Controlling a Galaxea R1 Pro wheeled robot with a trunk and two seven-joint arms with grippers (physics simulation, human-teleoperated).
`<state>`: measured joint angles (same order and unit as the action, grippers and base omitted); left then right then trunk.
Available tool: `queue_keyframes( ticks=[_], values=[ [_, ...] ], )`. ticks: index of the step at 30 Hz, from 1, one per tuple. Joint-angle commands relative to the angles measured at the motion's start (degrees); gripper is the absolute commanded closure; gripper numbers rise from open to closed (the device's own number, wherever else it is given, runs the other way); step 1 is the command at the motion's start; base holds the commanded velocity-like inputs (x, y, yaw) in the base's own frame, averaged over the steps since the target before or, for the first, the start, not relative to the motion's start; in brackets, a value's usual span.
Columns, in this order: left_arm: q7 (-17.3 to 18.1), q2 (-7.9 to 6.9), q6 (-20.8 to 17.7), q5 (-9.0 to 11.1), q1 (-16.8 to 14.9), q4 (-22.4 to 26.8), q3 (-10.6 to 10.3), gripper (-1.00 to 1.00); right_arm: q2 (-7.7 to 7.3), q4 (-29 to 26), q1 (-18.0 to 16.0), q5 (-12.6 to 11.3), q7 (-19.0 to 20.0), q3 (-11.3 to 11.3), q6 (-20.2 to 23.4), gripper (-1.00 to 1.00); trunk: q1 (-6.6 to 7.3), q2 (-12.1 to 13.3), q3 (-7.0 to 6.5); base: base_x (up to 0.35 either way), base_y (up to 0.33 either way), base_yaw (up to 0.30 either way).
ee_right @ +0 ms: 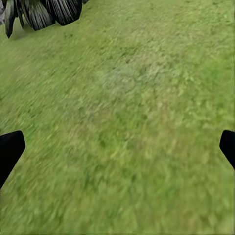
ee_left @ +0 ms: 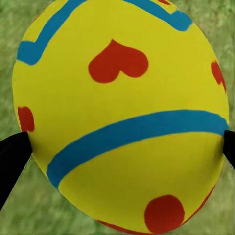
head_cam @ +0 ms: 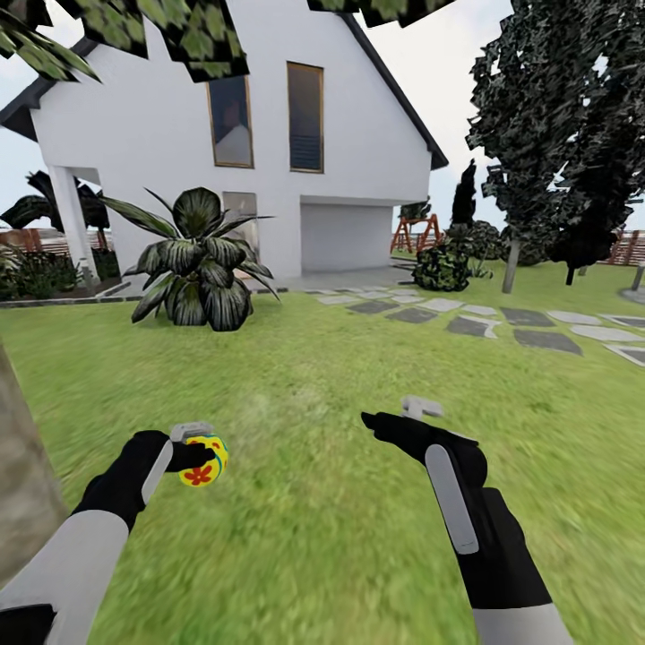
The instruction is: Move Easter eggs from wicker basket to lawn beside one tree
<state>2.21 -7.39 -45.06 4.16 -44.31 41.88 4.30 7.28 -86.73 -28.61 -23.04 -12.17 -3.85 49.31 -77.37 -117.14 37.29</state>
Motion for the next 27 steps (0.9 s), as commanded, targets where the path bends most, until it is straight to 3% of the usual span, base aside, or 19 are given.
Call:
queue_keyframes(
  ticks=[1,10,22,27],
  values=[
    [0.0,0.00,-0.3,0.4,0.0,0.1,0.1,1.00,0.01,0.0,0.0,-0.6,-0.6,0.0,0.2,-1.00,-0.03,0.0,0.04,0.327,-0.005,0.219],
    [-0.1,0.15,-0.3,0.4,0.0,0.0,0.1,1.00,-0.07,-0.1,0.0,-0.6,-0.6,0.0,0.1,-1.00,-0.03,0.0,-0.12,0.327,-0.079,0.263],
    [-0.1,0.02,-0.3,0.4,0.0,0.1,0.2,1.00,0.01,-0.1,0.0,-0.7,-0.6,0.0,0.1,-1.00,-0.03,0.0,-0.12,0.329,-0.066,0.036],
    [-0.7,0.17,-0.3,0.4,0.0,0.1,0.2,1.00,0.01,-0.1,0.0,-0.8,-0.6,0.0,0.1,-1.00,-0.03,0.0,-0.12,0.335,-0.029,0.218]
  ],
)
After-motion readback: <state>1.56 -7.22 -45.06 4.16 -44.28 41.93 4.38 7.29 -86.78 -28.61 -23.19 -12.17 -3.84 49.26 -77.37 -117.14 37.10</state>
